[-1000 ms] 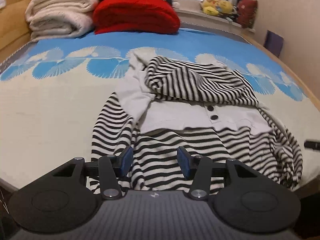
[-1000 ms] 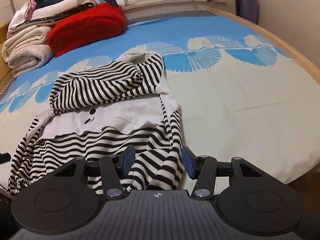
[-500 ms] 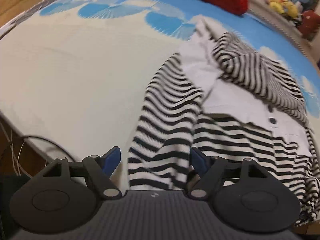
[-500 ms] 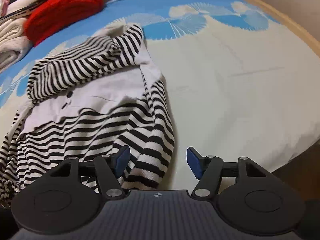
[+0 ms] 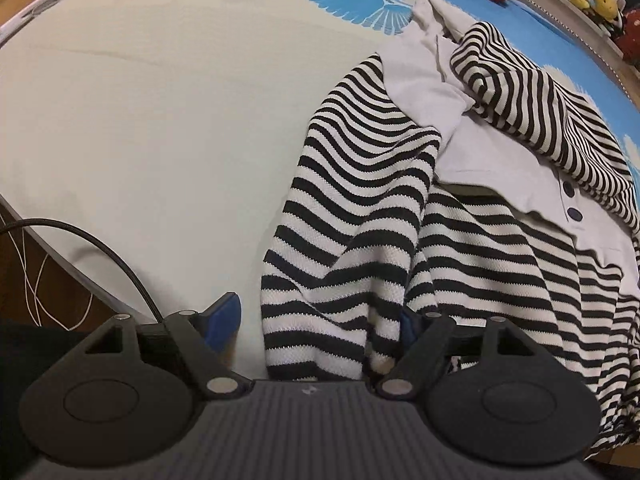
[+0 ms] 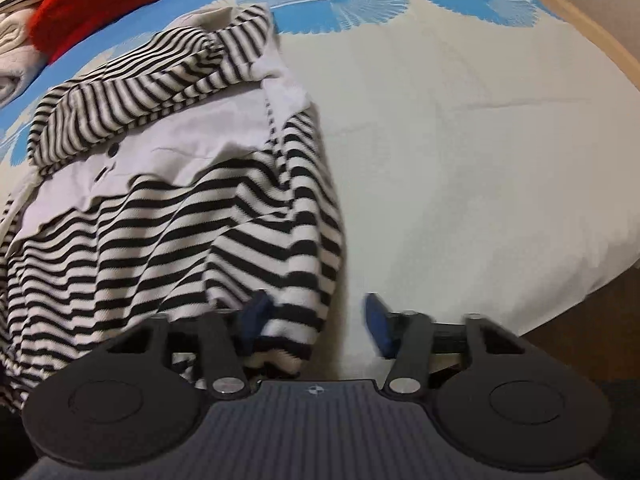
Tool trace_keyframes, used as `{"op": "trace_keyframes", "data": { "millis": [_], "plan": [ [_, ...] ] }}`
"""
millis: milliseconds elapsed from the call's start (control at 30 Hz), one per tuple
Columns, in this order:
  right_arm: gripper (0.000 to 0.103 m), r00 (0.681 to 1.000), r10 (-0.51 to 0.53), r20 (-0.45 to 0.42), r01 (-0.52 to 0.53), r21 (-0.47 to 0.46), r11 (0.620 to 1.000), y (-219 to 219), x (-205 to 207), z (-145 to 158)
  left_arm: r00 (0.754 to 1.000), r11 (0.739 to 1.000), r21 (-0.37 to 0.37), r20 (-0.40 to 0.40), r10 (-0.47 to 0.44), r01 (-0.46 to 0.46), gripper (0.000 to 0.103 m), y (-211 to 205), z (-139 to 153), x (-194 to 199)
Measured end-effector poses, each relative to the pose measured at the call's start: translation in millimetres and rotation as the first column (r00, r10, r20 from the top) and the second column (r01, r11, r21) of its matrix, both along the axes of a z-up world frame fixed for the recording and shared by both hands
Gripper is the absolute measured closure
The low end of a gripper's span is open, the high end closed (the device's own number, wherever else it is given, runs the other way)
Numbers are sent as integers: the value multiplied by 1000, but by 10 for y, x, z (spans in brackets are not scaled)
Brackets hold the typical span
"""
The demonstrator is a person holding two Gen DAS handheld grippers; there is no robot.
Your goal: Fold small clothes
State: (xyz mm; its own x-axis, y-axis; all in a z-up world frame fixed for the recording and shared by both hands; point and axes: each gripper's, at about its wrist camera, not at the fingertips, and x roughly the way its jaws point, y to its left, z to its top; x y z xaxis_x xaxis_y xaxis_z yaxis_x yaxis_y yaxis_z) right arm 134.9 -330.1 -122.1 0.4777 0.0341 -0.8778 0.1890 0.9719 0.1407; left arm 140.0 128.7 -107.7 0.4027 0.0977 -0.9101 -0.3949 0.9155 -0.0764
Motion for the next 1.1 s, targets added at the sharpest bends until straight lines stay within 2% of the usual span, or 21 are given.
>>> {"op": "trace_keyframes", "data": {
  "millis": [67,100,133,200,233,267,367,500,567,633,733,800,833,867,900,967,1100],
  "plan": [
    [81,999,34,9,-34,4,999,38,-9,2,1000,1000,5,5,-17,17,27,-22,2,-12],
    [89,998,52,17,-52,0,999,65,-18,11,1000,1000,7,11,-28,28,37,-36,7,-10],
    [92,997,69,26,-69,-1,998,88,-28,21,999,999,7,21,-41,41,45,-47,25,-22],
    [96,996,80,49,-80,-1,997,102,-50,62,997,998,-9,43,-58,59,78,-57,70,-31],
    [97,995,74,64,-74,5,997,82,-67,89,996,998,-11,54,-65,65,85,-67,101,-39],
    [100,995,61,83,-62,15,998,44,-87,121,995,997,-8,66,-71,72,91,-80,136,-49],
    [100,988,-1,155,-3,30,1000,-96,-183,274,987,995,1,130,-99,100,93,-137,313,-105],
    [101,977,-90,196,81,52,995,-331,-331,390,967,990,-8,215,-134,139,93,-204,548,-227],
    [101,985,-101,138,97,38,995,-378,-310,302,970,989,0,193,-146,148,92,-229,519,-222],
    [101,994,-88,67,87,22,996,-361,-257,171,984,991,-12,125,-131,133,91,-204,385,-171],
    [100,998,-59,13,59,34,998,-301,-198,81,994,995,-47,65,-90,93,75,-106,254,-140],
    [96,998,-59,13,59,31,998,-281,-182,105,995,996,-60,73,-64,68,48,-57,272,-149],
    [93,998,-64,18,63,33,997,-283,-180,118,995,996,-72,90,-48,55,42,-28,300,-161],
    [84,997,-71,17,71,34,997,-303,-175,125,994,995,-89,102,-35,44,32,0,317,-173],
    [73,997,-80,15,80,35,996,-319,-183,123,994,994,-108,111,-24,36,29,23,325,-178],
    [63,995,-100,9,100,34,994,-347,-166,107,993,990,-139,118,-9,26,28,47,325,-174],
    [62,994,-111,4,110,55,992,-337,-161,81,993,989,-139,117,-22,39,25,6,315,-139]
  ]
}}
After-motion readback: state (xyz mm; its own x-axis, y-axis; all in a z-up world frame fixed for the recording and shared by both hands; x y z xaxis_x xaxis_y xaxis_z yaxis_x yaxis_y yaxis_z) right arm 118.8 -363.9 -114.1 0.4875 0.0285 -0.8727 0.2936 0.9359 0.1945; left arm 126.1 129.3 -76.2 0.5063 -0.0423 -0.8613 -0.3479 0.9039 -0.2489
